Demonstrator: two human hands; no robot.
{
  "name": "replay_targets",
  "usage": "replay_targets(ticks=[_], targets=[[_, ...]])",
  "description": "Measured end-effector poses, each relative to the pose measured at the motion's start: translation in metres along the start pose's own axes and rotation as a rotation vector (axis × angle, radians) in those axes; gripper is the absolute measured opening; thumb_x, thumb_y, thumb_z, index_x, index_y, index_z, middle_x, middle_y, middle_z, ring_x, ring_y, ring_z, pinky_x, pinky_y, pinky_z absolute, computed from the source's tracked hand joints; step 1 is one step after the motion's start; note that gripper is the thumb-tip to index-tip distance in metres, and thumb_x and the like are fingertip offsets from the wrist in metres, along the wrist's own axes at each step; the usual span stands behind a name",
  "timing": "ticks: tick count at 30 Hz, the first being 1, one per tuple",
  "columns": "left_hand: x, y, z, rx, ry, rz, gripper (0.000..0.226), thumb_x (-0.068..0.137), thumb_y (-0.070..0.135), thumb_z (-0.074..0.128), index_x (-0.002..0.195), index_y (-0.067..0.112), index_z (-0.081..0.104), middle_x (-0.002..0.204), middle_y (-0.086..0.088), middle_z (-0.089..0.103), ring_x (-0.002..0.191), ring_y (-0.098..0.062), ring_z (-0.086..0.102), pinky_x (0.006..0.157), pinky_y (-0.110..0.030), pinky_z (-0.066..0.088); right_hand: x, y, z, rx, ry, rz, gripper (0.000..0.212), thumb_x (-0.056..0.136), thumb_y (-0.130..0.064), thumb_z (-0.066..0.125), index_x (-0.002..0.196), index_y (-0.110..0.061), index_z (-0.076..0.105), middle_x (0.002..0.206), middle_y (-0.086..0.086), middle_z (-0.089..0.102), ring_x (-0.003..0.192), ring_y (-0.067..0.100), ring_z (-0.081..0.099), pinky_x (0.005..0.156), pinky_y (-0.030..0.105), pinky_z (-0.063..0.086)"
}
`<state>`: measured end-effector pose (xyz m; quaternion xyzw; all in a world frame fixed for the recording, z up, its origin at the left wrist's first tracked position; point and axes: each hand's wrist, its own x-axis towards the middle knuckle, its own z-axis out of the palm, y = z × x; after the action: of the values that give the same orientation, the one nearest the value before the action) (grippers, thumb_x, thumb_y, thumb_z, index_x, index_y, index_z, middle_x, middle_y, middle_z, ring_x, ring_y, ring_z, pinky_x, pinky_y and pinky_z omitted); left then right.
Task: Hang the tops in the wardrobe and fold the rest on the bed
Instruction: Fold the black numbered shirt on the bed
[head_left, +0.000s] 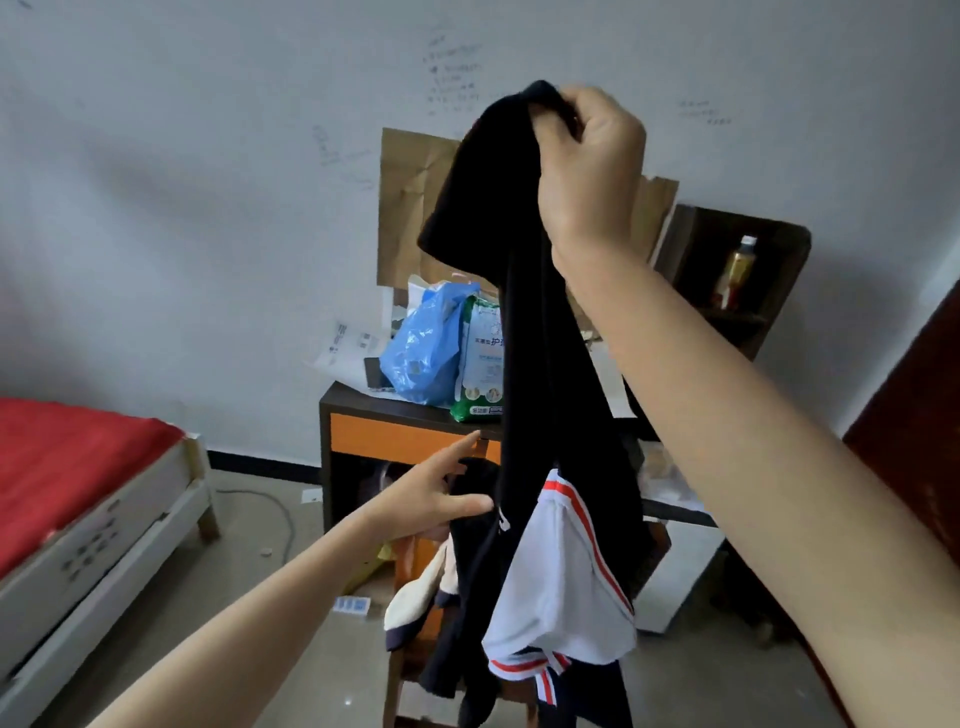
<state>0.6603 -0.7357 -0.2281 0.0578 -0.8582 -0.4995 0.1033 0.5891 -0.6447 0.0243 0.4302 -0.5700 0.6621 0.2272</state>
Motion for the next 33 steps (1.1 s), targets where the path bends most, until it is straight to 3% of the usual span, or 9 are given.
replay_targets(ticks=[3, 6, 9, 12, 17, 20, 24, 28, 33], targets=[[-0.026, 0.015, 0.001, -0.191, 0.019, 0.085, 0.074, 0.07, 0.058, 0.07, 0.132, 0.028, 0.044, 0.127, 0.016, 0.054, 0.118, -0.002, 0.052, 0.097, -0.02, 0.043, -0.003, -0.029, 0.05, 0.03, 0.001, -0.119, 0.015, 0.087, -0.006, 0.056, 0.085, 0.002, 0.068, 0.065, -0.018, 0.051, 0.064, -0.003, 0.05, 0.069, 0.02, 0.044], [-0.05, 0.019, -0.022, -0.308, 0.319, 0.07, 0.013, 0.088, 0.012, 0.063, 0.091, 0.024, 0.06, 0.075, 0.022, 0.064, 0.076, 0.009, 0.06, 0.07, -0.011, 0.044, -0.007, -0.058, 0.097, 0.05, 0.001, -0.192, 0.017, 0.087, -0.007, 0.054, 0.085, 0.003, 0.068, 0.066, -0.017, 0.053, 0.064, -0.002, 0.052, 0.068, 0.019, 0.047], [-0.093, -0.002, -0.084, -0.268, 0.569, -0.021, 0.023, 0.087, 0.005, 0.063, 0.07, 0.019, 0.057, 0.053, 0.017, 0.052, 0.05, 0.007, 0.047, 0.055, -0.011, 0.036, -0.011, -0.083, 0.146, 0.061, -0.017, -0.155, 0.015, 0.09, -0.007, 0.051, 0.085, -0.006, 0.065, 0.066, -0.02, 0.05, 0.065, -0.002, 0.05, 0.068, 0.016, 0.043], [-0.159, -0.032, -0.156, -0.174, 0.729, -0.08, 0.013, 0.084, 0.004, 0.067, 0.08, 0.016, 0.063, 0.071, 0.008, 0.061, 0.066, 0.0, 0.056, 0.068, -0.018, 0.042, -0.018, -0.09, 0.203, 0.044, -0.053, -0.015, 0.013, 0.094, -0.013, 0.049, 0.087, -0.016, 0.059, 0.077, -0.01, 0.056, 0.077, 0.007, 0.052, 0.073, 0.019, 0.042], [-0.296, -0.069, -0.25, 0.106, 0.846, -0.171, 0.031, 0.079, 0.014, 0.067, 0.097, 0.038, 0.057, 0.09, 0.022, 0.067, 0.086, 0.008, 0.059, 0.078, -0.009, 0.041, -0.073, -0.097, 0.323, 0.025, -0.137, 0.153, 0.021, 0.094, -0.016, 0.043, 0.08, -0.015, 0.059, 0.08, -0.005, 0.056, 0.078, 0.012, 0.046, 0.066, 0.022, 0.031], [-0.373, -0.098, -0.276, 0.278, 0.919, -0.377, 0.029, 0.087, 0.013, 0.06, 0.11, 0.028, 0.052, 0.096, 0.001, 0.066, 0.087, -0.017, 0.062, 0.073, -0.023, 0.045, -0.122, -0.101, 0.39, 0.037, -0.247, 0.24, 0.017, 0.094, -0.015, 0.041, 0.087, -0.018, 0.057, 0.084, -0.002, 0.053, 0.08, 0.013, 0.046, 0.065, 0.021, 0.029], [-0.475, -0.127, -0.299, 0.459, 0.956, -0.641, 0.04, 0.093, 0.012, 0.047, 0.13, 0.025, 0.039, 0.086, -0.011, 0.063, 0.072, -0.029, 0.062, 0.059, -0.036, 0.046, -0.189, -0.127, 0.471, 0.072, -0.501, 0.332, 0.032, 0.094, -0.011, 0.04, 0.062, -0.015, 0.038, 0.061, -0.006, 0.035, 0.074, 0.019, 0.039, 0.058, 0.026, 0.026], [-0.552, -0.125, -0.312, 0.67, 1.027, -0.82, 0.049, 0.095, 0.007, 0.046, 0.14, 0.016, 0.031, 0.062, -0.001, 0.048, 0.047, -0.016, 0.044, 0.047, -0.026, 0.029, -0.243, -0.155, 0.529, 0.095, -0.655, 0.381, 0.042, 0.094, -0.011, 0.041, 0.055, -0.016, 0.026, 0.057, -0.003, 0.029, 0.072, 0.021, 0.035, 0.062, 0.026, 0.025], [-0.634, -0.114, -0.331, 0.837, 1.242, -0.903, 0.033, 0.09, -0.002, 0.05, 0.123, 0.002, 0.053, 0.058, 0.006, 0.049, 0.049, -0.02, 0.052, 0.047, -0.021, 0.032, -0.298, -0.189, 0.606, 0.162, -0.826, 0.36, 0.026, 0.091, -0.009, 0.044, 0.065, -0.007, 0.046, 0.073, 0.011, 0.04, 0.075, 0.022, 0.037, 0.065, 0.028, 0.026]])
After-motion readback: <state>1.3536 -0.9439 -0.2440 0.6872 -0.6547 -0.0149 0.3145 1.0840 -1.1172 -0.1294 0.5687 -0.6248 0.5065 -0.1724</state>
